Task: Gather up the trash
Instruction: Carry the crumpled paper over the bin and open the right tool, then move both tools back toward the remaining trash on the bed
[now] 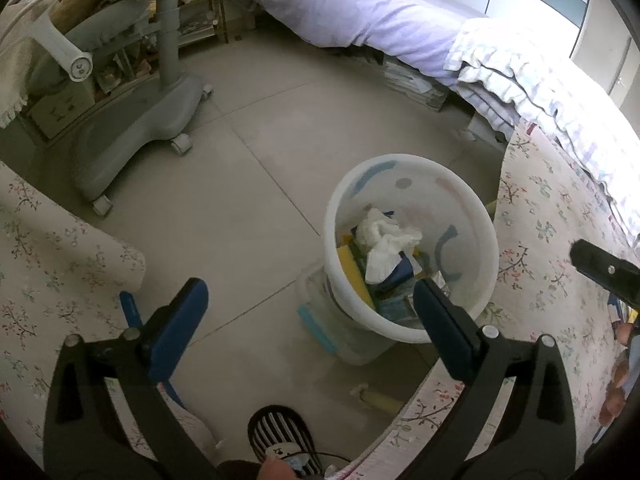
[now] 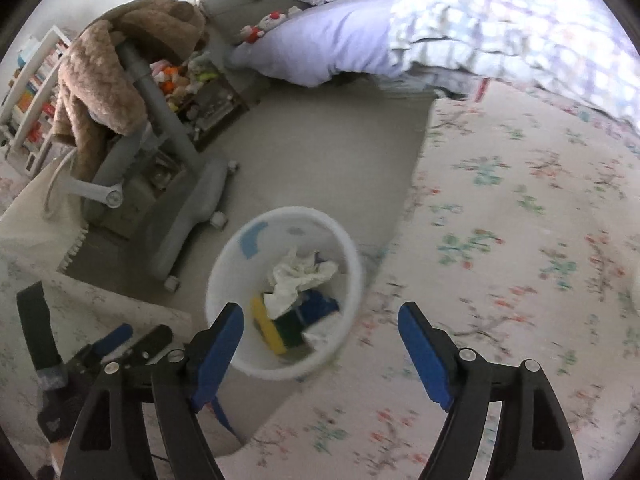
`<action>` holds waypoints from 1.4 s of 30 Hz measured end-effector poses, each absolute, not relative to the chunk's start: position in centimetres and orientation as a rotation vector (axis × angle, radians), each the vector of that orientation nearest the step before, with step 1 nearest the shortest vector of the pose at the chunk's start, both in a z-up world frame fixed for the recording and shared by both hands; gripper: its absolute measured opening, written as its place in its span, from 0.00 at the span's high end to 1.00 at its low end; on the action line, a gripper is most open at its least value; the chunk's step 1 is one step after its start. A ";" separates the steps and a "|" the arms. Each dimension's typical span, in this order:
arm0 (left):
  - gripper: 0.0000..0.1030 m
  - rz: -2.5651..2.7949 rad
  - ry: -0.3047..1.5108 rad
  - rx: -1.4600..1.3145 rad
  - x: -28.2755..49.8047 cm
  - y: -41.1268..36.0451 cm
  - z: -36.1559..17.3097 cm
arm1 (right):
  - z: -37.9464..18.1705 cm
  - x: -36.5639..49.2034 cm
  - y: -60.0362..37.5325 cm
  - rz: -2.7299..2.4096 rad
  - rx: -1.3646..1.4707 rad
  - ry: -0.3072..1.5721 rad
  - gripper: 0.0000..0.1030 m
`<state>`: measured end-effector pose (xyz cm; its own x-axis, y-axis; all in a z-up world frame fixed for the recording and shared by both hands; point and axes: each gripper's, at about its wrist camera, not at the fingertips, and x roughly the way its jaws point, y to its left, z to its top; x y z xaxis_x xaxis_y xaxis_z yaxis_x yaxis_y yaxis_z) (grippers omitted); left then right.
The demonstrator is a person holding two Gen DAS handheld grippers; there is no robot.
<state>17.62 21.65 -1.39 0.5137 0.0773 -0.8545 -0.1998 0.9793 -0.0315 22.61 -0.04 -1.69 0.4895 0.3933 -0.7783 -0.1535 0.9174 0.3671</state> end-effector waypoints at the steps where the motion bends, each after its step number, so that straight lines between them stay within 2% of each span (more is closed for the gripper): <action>1: 0.01 0.161 1.021 -0.127 17.6 21.3 -1.4 | -1.6 22.3 -0.6 0.327 0.263 1.006 0.21; 12: 0.01 0.100 1.013 -0.077 17.7 17.2 -0.6 | -0.1 17.6 -10.6 0.123 0.240 0.981 0.17; 17: 0.01 0.067 1.004 -0.077 17.9 15.0 -0.2 | 0.7 15.7 -14.8 0.039 0.244 0.959 0.11; 27: 0.01 -0.023 0.971 -0.058 18.5 9.5 1.2 | 2.2 12.7 -21.2 -0.076 0.240 0.921 0.10; 28: 0.01 -0.028 0.973 -0.054 18.6 9.0 1.4 | 2.3 12.5 -21.7 -0.086 0.229 0.924 0.07; 29: 0.01 -0.035 0.967 -0.044 18.8 8.3 1.8 | 2.4 12.5 -21.8 -0.091 0.222 0.927 0.00; 34: 0.01 -0.094 0.874 0.045 18.8 4.3 3.5 | 3.3 11.6 -25.4 -0.125 0.214 0.923 0.00; 42: 0.01 -0.262 0.945 0.093 19.5 -2.8 1.5 | 3.0 10.5 -31.2 -0.181 0.246 0.864 0.00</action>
